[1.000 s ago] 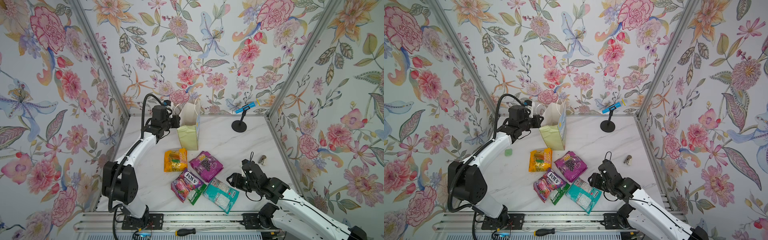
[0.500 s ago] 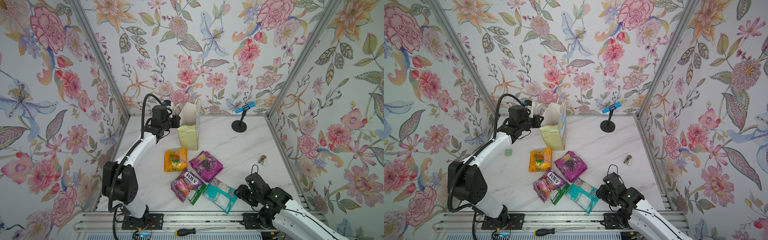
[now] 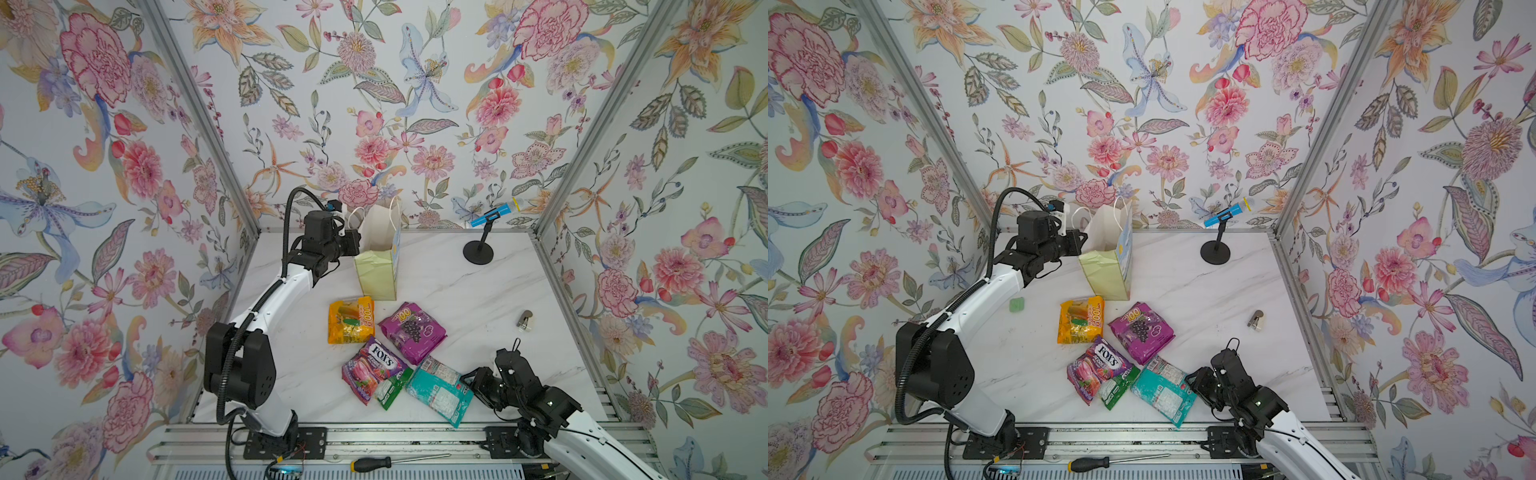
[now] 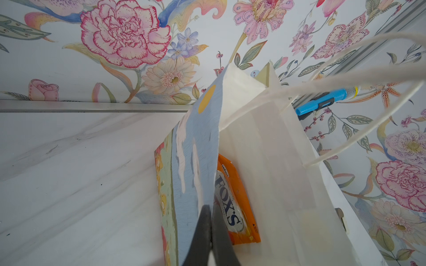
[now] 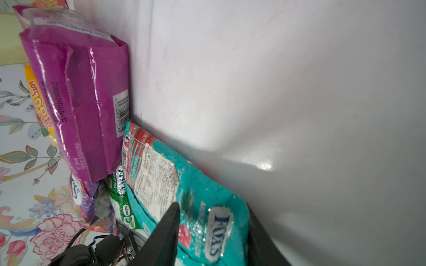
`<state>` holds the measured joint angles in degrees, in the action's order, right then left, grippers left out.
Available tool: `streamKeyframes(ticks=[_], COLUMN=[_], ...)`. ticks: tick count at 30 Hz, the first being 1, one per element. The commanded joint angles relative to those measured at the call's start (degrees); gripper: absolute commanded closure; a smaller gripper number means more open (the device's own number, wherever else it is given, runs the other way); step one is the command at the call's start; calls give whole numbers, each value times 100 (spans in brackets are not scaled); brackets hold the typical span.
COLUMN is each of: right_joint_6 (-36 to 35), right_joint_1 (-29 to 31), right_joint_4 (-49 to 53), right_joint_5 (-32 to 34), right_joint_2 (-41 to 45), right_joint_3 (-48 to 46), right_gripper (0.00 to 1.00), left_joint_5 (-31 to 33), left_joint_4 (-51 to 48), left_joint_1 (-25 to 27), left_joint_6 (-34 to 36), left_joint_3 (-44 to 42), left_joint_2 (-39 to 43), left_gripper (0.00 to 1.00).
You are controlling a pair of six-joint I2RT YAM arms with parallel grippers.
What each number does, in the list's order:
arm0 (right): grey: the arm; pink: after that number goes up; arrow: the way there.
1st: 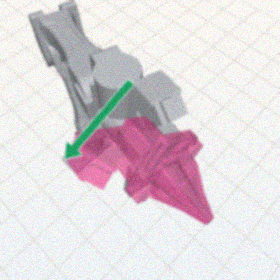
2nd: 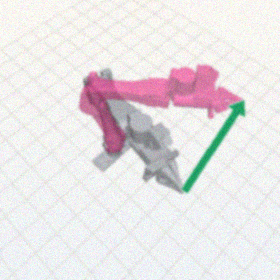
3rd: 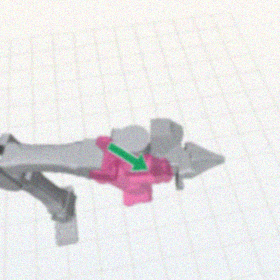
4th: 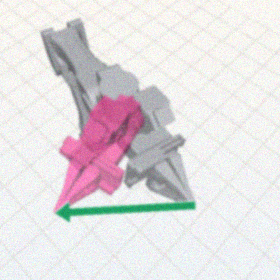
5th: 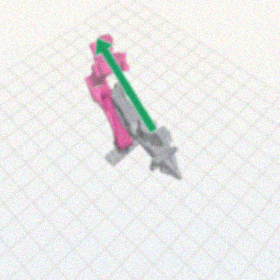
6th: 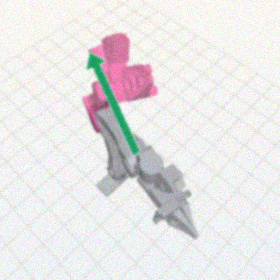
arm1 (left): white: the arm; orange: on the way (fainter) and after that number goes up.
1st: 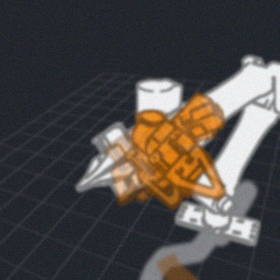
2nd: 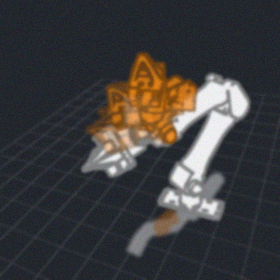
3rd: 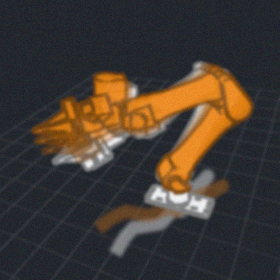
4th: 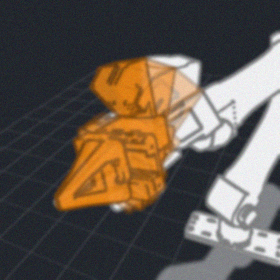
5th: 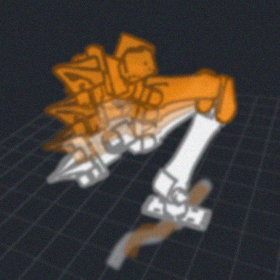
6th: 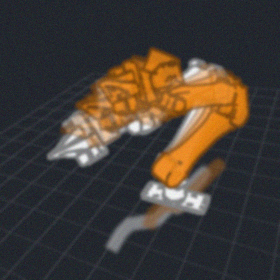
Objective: Place the snacks into the paper bag
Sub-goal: 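Close the right gripper on the teal FOX'S pack's edge, then lift the teal FOX'S pack and carry it over the paper bag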
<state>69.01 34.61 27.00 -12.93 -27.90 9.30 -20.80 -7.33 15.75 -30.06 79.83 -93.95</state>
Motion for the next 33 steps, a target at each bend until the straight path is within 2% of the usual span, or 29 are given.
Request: streamKeyframes(ticks=[1, 5, 7, 13, 19, 24, 29, 33], right_joint_6=[42, -222, -449, -1231, -1987, -2639, -3376, -3720], right_joint_1=[-33, -42, -58, -283, -436, -610, -736, -787], right_joint_4=[-372, -599, -578, -487, 31, 63, -506, -1425], right_joint_5=[36, 244, 407, 586, 773, 993, 1374, 1257], right_joint_2=[-144, -388, -519, -1058, -1287, -1562, -2234, -2971], right_joint_3=[-52, 197, 456, 1386, 2687, 3686, 4633, 5357], right_gripper=[74, 94, 100, 100, 100, 100, 100, 100], left_joint_5=[-90, -90, -71, -76, -85, -82, -95, -136], left_joint_4=[174, 180, 179, 197, 185, 179, 212, 340], left_joint_1=[-27, -28, -28, -29, -37, -37, -37, -37], left_joint_6=[-63, -70, -57, -61, -27, -39, -85, -158], left_joint_3=[-63, -83, -96, -107, -83, -95, -105, -195], left_joint_2=[53, 69, 86, 55, 68, 70, 26, 37], left_gripper=[100, 100, 100, 100, 100, 100, 100, 100])
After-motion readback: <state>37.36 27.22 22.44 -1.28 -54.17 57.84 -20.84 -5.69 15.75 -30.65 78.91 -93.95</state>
